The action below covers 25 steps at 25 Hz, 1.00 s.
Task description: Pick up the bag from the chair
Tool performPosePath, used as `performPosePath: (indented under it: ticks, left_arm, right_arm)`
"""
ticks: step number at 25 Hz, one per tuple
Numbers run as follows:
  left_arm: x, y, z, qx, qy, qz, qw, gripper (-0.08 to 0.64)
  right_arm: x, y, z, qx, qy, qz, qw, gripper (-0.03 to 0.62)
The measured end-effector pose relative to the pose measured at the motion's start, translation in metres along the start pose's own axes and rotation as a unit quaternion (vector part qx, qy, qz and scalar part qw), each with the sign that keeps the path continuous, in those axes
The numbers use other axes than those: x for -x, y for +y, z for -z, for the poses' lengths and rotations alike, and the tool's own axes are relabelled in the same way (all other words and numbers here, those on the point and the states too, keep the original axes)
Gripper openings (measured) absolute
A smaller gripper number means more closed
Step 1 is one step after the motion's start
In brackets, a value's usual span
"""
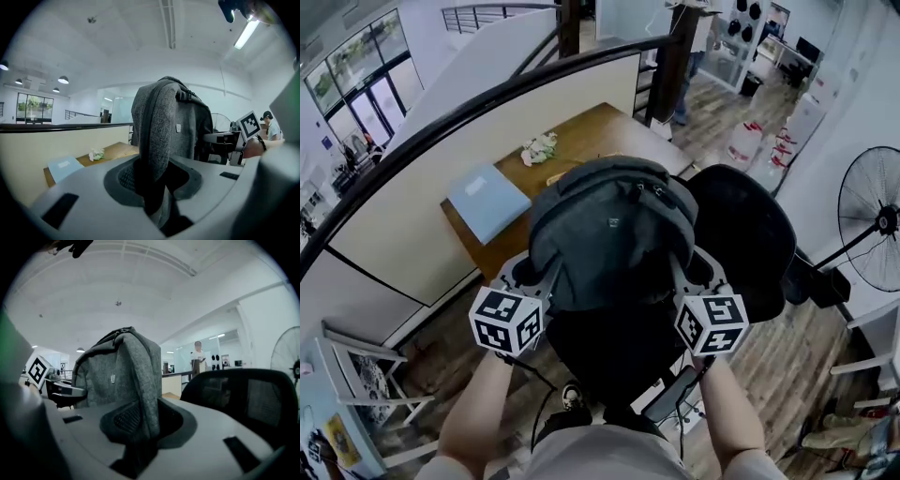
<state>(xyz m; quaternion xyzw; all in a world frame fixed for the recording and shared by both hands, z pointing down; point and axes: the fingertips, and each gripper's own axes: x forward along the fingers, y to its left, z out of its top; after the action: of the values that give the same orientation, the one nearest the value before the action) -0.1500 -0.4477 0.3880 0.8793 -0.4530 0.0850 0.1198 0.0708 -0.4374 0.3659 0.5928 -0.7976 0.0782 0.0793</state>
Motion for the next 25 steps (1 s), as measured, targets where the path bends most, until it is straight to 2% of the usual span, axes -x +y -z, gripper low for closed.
performPosePath:
  ticks: [6,13,18,25]
  left_arm:
    - [0.038,-0.002,-0.049,-0.015,-0.051,-0.002,0.9986,0.095]
    - [0.076,-0.017,-0.079,-0.049,-0.067,0.003,0.9965,0.092]
    - [0.088,-0.017,-0.068,-0.043,-0.065,-0.004,0.9970,0.092]
    - [0.102,-0.020,-0.025,-0.020,-0.044,-0.012,0.9987,0.092]
  right_arm:
    - [0.021,0.025,-0.059,0.028,-0.056,-0.012,0.998,0.092]
    - [0.052,0.040,-0.083,0.017,-0.084,-0.028,0.996,0.092]
    - [0.061,0.051,-0.075,0.013,-0.071,-0.043,0.996,0.092]
    - [0.070,0.064,-0.039,0.009,-0.027,-0.054,0.998,0.092]
